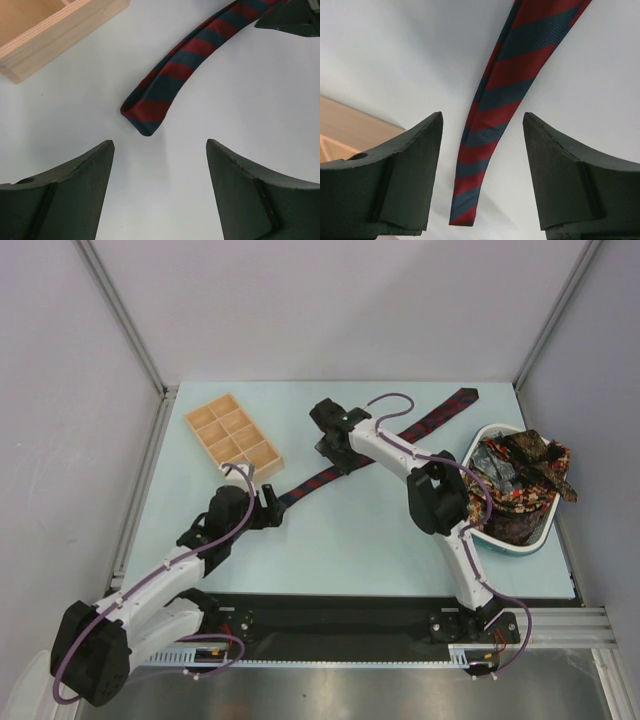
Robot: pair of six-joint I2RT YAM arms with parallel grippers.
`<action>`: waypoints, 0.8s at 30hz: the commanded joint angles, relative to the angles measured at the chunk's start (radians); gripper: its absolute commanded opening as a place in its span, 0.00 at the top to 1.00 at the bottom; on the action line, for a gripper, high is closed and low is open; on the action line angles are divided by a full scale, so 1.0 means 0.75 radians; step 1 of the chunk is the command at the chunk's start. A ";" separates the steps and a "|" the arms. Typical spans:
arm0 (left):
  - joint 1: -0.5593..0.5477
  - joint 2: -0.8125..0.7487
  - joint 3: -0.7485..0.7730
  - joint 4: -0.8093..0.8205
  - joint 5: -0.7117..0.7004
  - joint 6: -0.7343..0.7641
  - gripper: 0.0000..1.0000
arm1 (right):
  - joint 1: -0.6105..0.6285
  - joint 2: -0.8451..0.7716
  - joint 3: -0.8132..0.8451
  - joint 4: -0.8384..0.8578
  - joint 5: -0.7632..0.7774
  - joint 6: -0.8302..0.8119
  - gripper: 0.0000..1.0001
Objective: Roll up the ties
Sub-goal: Flatten the tie
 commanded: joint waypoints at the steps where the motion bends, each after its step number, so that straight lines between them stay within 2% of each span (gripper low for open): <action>1: -0.002 0.056 0.045 -0.035 -0.067 -0.013 0.20 | 0.019 0.056 0.096 -0.171 0.061 0.073 0.30; 6: -0.002 0.123 0.067 -0.039 -0.065 -0.027 0.19 | 0.029 0.089 0.107 -0.171 0.075 0.102 0.29; 13: 0.000 0.244 0.124 -0.041 -0.055 -0.078 0.18 | 0.023 0.185 0.240 -0.255 0.092 0.110 0.29; 18: 0.000 0.389 0.230 -0.119 -0.071 -0.164 0.20 | 0.009 0.199 0.242 -0.257 0.083 0.118 0.29; 24: 0.006 0.506 0.308 -0.170 -0.129 -0.236 0.28 | 0.002 0.165 0.201 -0.229 0.067 0.086 0.29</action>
